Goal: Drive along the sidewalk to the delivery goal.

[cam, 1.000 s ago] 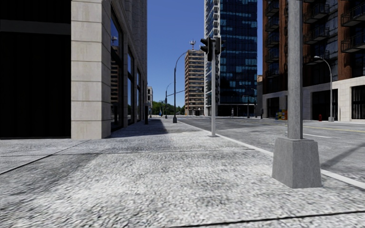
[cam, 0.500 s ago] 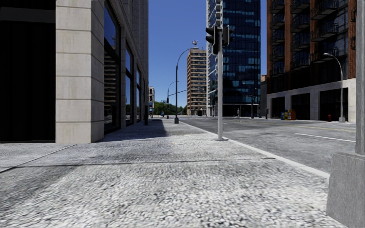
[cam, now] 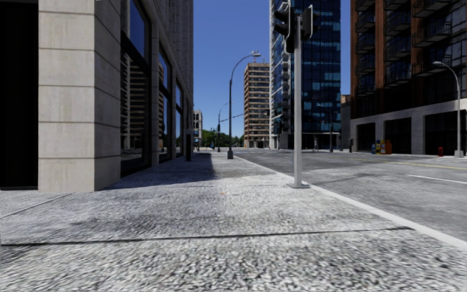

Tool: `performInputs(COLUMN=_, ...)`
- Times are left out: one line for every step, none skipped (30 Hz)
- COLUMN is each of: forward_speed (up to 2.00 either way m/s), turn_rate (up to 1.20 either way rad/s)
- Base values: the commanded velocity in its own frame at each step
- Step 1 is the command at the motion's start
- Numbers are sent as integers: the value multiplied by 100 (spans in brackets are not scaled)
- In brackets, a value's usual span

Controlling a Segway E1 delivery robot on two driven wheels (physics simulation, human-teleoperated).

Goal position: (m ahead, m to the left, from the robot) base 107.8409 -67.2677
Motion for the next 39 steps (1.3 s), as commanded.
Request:
performInputs(forward_speed=200, turn_rate=24)
performInputs(forward_speed=200, turn_rate=24)
performInputs(forward_speed=200, turn_rate=24)
performInputs(forward_speed=200, turn_rate=24)
performInputs(forward_speed=200, turn_rate=24)
performInputs(forward_speed=200, turn_rate=24)
performInputs(forward_speed=200, turn_rate=24)
performInputs(forward_speed=200, turn_rate=24)
performInputs(forward_speed=200, turn_rate=24)
performInputs(forward_speed=200, turn_rate=24)
performInputs(forward_speed=200, turn_rate=24)
performInputs(forward_speed=200, turn_rate=24)
performInputs(forward_speed=200, turn_rate=24)
performInputs(forward_speed=200, turn_rate=24)
performInputs(forward_speed=200, turn_rate=24)
performInputs(forward_speed=200, turn_rate=24)
performInputs(forward_speed=200, turn_rate=23)
performInputs(forward_speed=200, turn_rate=15)
performInputs(forward_speed=200, turn_rate=0)
performInputs(forward_speed=200, turn_rate=0)
performInputs(forward_speed=200, turn_rate=0)
performInputs(forward_speed=200, turn_rate=0)
performInputs(forward_speed=200, turn_rate=0)
performInputs(forward_speed=200, turn_rate=0)
performInputs(forward_speed=200, turn_rate=0)
performInputs(forward_speed=200, turn_rate=0)
performInputs(forward_speed=200, turn_rate=0)
performInputs(forward_speed=200, turn_rate=0)
performInputs(forward_speed=200, turn_rate=0)
performInputs(forward_speed=200, turn_rate=0)
performInputs(forward_speed=200, turn_rate=0)
performInputs(forward_speed=200, turn_rate=0)
performInputs(forward_speed=200, turn_rate=0)
performInputs(forward_speed=200, turn_rate=0)
performInputs(forward_speed=200, turn_rate=0)
performInputs(forward_speed=200, turn_rate=0)
performInputs(forward_speed=200, turn_rate=0)
performInputs(forward_speed=200, turn_rate=0)
performInputs(forward_speed=200, turn_rate=0)
